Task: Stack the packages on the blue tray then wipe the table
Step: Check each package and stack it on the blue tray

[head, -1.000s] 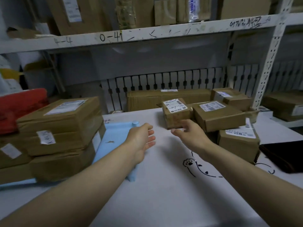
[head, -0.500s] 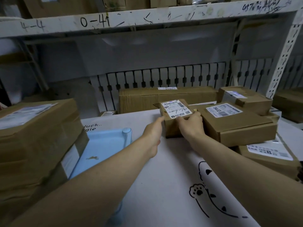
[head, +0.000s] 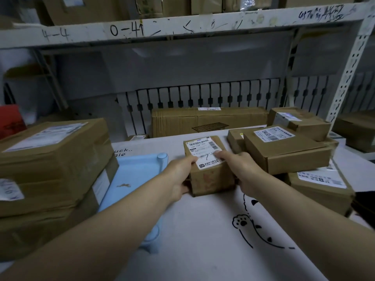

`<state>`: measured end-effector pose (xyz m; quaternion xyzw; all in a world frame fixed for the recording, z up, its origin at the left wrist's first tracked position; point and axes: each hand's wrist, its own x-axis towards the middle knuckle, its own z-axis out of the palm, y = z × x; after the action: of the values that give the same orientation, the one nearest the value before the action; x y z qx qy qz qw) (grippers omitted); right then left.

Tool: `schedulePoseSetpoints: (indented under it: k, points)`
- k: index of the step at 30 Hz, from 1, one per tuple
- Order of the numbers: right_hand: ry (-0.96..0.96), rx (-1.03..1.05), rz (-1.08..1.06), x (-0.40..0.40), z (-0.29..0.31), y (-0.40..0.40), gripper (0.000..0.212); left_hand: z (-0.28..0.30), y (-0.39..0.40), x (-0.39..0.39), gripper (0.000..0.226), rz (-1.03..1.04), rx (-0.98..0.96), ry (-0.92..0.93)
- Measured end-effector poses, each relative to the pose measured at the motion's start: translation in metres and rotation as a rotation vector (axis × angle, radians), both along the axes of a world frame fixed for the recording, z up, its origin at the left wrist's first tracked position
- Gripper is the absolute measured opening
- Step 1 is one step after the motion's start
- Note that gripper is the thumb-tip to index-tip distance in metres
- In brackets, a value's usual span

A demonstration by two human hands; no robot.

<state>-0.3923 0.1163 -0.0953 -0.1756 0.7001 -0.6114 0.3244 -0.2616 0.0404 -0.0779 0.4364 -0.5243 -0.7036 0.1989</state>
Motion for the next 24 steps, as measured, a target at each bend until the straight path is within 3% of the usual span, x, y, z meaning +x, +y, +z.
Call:
schedulePoseSetpoints:
  k: [2, 3, 7, 9, 11, 13, 24]
  points:
    - [-0.043, -0.015, 0.053, 0.002, 0.001, 0.014, 0.095, 0.002, 0.009, 0.012, 0.020, -0.006, 0.006, 0.018]
    - [-0.069, -0.024, 0.092, 0.004, 0.004, 0.022, 0.093, 0.003, 0.014, 0.019, 0.020, -0.002, -0.004, 0.025]
    - [-0.114, -0.089, 0.283, 0.014, 0.015, 0.056, 0.040, 0.013, 0.031, 0.043, 0.027, -0.040, -0.077, 0.090]
    - [-0.065, -0.099, 0.386, 0.021, 0.018, 0.070, 0.054, 0.020, 0.038, 0.055, 0.032, -0.077, -0.112, 0.100]
    - [-0.004, -0.095, 0.440, 0.023, 0.017, 0.078, 0.096, 0.024, 0.044, 0.065, 0.030, -0.125, -0.151, 0.104]
    - [0.060, -0.129, 0.470, 0.027, 0.016, 0.085, 0.115, 0.026, 0.048, 0.074, 0.026, -0.160, -0.197, 0.117]
    - [0.360, -0.228, 0.494, 0.055, 0.019, 0.111, 0.093, 0.019, 0.061, 0.113, 0.055, -0.131, -0.525, 0.169]
